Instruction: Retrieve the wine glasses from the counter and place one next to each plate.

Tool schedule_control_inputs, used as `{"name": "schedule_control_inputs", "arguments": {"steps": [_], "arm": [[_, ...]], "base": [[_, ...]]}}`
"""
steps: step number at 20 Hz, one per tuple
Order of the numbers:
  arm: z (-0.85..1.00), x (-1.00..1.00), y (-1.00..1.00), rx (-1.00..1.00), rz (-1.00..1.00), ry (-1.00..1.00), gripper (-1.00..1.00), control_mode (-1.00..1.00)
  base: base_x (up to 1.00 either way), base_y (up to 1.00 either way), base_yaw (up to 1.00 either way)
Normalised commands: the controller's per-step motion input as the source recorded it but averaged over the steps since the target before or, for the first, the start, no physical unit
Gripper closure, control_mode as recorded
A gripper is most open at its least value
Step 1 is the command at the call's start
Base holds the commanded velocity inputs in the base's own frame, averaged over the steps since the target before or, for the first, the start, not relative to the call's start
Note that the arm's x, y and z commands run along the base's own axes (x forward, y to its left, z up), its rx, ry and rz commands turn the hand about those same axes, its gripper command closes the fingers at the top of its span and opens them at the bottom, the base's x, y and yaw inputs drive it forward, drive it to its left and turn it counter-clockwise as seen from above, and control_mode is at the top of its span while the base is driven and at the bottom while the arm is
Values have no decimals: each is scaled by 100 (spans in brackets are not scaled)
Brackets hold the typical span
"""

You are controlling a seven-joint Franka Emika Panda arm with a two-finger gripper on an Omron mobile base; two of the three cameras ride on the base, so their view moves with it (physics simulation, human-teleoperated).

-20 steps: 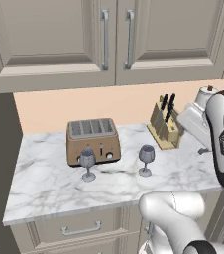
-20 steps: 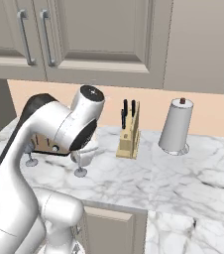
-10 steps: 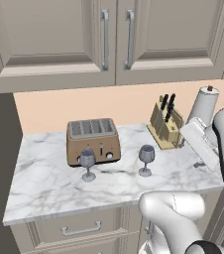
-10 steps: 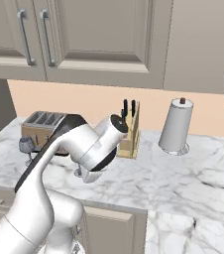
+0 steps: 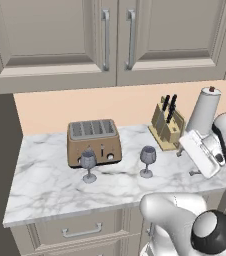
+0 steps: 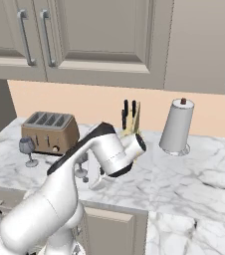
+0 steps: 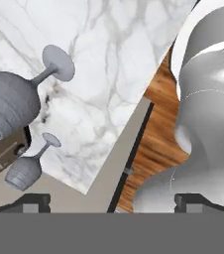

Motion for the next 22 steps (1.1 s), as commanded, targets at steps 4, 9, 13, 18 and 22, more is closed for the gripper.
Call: {"name": "schedule_control_inputs", "arguments": {"steps": [4,9,13,18,22], "arm": [[-33,45,-8,14,0,16,-100,-100],[-34,39,-1,22,4,23,-100,-100],[-21,33,0,14,0,7,-100,-100],[-10,37,0,2,-6,0,-100,-100],[-13,40,0,0,-7,0,-100,-100]], "base": [[0,0,0],[0,0,0],[0,0,0],[0,0,0],[0,0,0]]}}
